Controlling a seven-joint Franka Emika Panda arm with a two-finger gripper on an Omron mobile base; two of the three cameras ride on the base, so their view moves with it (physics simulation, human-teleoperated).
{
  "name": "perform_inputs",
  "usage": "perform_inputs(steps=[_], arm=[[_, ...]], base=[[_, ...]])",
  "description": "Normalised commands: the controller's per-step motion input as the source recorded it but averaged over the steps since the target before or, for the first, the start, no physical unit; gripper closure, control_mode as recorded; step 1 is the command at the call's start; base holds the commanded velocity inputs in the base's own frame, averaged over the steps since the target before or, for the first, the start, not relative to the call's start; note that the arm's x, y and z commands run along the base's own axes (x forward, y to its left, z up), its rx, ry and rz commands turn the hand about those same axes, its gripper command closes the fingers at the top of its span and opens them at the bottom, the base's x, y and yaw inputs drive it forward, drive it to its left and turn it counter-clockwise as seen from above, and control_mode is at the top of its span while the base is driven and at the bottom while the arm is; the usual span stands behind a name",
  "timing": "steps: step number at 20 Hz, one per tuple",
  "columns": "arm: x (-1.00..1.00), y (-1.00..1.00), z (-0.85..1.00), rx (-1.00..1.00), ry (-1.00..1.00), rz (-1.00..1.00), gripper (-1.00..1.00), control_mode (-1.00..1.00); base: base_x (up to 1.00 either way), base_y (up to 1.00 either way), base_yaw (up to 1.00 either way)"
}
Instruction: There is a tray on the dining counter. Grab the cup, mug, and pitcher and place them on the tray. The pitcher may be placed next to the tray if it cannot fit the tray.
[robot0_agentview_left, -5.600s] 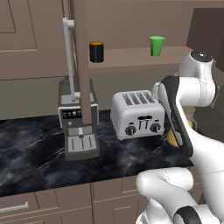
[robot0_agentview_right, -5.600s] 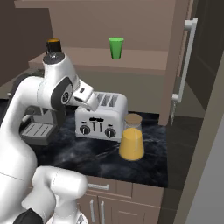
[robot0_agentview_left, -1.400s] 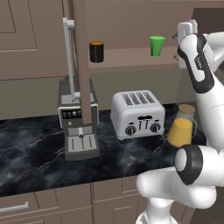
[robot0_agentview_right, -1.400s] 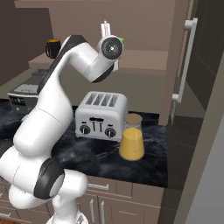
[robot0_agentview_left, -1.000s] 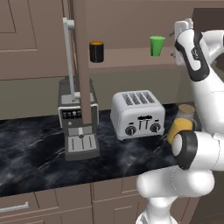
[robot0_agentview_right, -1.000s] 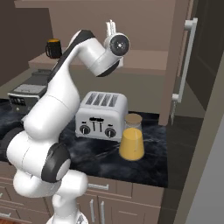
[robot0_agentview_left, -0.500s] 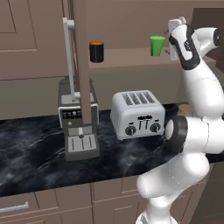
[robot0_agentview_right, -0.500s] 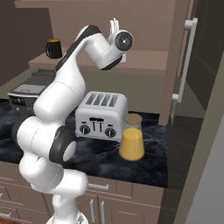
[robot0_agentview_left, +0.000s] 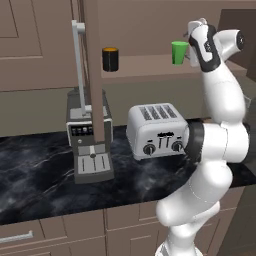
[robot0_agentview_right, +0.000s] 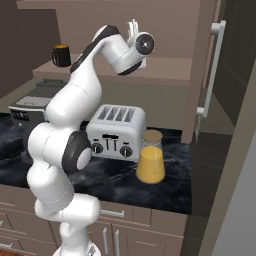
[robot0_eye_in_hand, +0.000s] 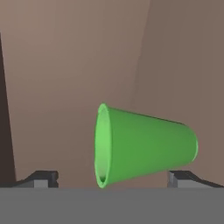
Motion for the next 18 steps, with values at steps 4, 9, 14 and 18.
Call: perform_inputs(steps=[4,9,14,18], arm=[[0.21,-0.01,-0.01,0.00,0.00,0.03,-1.00,-1.00],[0.11,-0.01,0.00,0.00,0.01,0.03,-1.00,-1.00],[0.01,0.00,-0.04,0.00,0.03,0.03,-1.00,-1.00],[0.03,0.00,-0.08,0.00,0.02,0.03,-1.00,-1.00]], base=[[0.00,0.00,0.00],[0.00,0.00,0.00],[0.00,0.00,0.00],[0.00,0.00,0.00]])
